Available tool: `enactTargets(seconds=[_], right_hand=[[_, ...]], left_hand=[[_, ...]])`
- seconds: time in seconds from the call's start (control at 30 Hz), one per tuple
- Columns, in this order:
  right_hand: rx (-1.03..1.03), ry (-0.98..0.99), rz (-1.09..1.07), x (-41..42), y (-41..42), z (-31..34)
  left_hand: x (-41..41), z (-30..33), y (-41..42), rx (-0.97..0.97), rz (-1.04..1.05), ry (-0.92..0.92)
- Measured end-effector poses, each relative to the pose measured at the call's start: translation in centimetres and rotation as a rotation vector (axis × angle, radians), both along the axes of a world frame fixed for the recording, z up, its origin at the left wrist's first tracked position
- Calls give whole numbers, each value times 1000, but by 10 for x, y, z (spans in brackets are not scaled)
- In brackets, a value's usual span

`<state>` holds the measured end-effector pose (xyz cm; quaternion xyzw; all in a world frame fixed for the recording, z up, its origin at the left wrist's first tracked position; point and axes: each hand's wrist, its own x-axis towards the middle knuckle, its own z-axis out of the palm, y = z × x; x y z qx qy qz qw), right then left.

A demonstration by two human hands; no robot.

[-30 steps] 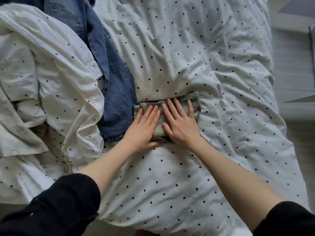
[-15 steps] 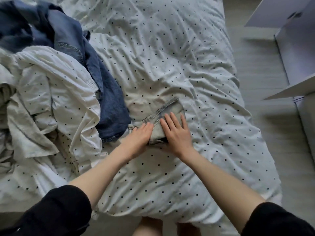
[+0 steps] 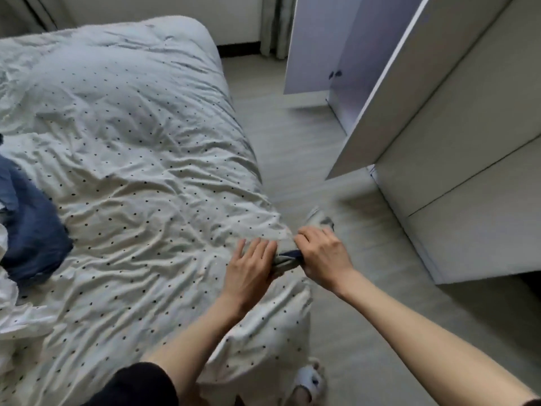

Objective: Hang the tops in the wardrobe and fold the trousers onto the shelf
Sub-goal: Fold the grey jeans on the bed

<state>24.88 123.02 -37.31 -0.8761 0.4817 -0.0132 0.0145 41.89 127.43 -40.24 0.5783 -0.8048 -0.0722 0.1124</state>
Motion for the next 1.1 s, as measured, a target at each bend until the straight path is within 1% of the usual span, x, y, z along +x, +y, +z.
enactTargets(seconds=[0.07, 0.17, 0.3, 0.37, 0.47, 0.63, 0.67, 0.7, 0.8, 0.93, 1.1], right_hand=[[20, 40, -77, -61, 0, 19], [41, 29, -168, -136, -5, 39], [-15, -21, -176, -191, -31, 53], [13, -32, -153, -202, -55, 53], [97, -12, -134, -206, -94, 48], [111, -9, -98, -195, -194, 51], [94, -4, -87, -189, -231, 54], [82, 6, -80, -184, -251, 58], [5, -41, -42, -164, -344, 76], [-53, -56, 9, -138, -463, 108], [-95, -28, -8, -115, -598, 135]], left_hand=[[-57, 13, -16, -70, -72, 96], [-122, 34, -49, -157, -183, 153], [-166, 53, -92, -246, -258, 137], [-175, 57, -112, -257, -260, 117], [-173, 59, -141, -261, -238, 108], [-158, 66, -224, -348, -182, 93], [-151, 69, -258, -365, -160, 85], [-146, 73, -276, -379, -143, 77], [-125, 88, -362, -431, -69, 81], [-101, 119, -471, -437, 10, 41], [-91, 145, -593, -360, 81, 27]])
